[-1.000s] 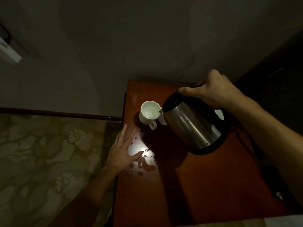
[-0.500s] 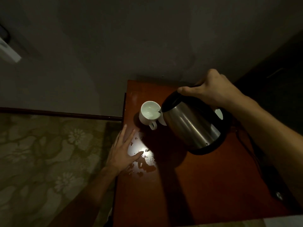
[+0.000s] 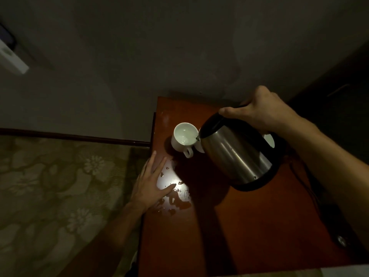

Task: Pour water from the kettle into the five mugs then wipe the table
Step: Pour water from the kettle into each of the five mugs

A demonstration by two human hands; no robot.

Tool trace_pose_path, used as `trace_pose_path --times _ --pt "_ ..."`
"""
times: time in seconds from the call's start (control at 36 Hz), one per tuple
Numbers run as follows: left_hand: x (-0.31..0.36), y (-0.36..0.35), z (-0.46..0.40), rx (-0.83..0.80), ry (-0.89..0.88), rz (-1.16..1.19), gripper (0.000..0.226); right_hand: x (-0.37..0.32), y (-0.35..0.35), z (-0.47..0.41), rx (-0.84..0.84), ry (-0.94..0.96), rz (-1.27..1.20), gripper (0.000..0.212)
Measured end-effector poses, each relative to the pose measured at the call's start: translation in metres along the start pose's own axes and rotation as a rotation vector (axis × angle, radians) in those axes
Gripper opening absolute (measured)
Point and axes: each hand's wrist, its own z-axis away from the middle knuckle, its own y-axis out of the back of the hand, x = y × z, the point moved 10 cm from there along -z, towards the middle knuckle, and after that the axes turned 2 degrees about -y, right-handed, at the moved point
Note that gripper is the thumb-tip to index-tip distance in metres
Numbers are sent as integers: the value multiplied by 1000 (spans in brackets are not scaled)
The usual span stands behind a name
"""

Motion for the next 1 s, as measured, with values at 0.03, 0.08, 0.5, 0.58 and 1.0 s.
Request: trace_pose_path --times 0.03,0.08,0.5,0.58,1.0 --pt "0 0 0 1 0 3 104 0 0 0 -2 -3 4 79" --pt "1 1 1 -4 3 2 104 -2 0 3 -12 -8 8 76" --pt "3 1 0 -7 -1 -3 104 -1 0 2 -20 -3 22 73" --pt "2 0 1 -12 4 -2 104 -3 0 3 -29 -2 18 68" --pt "2 0 1 -20 6 -15 105 -7 2 0 -29 2 6 75"
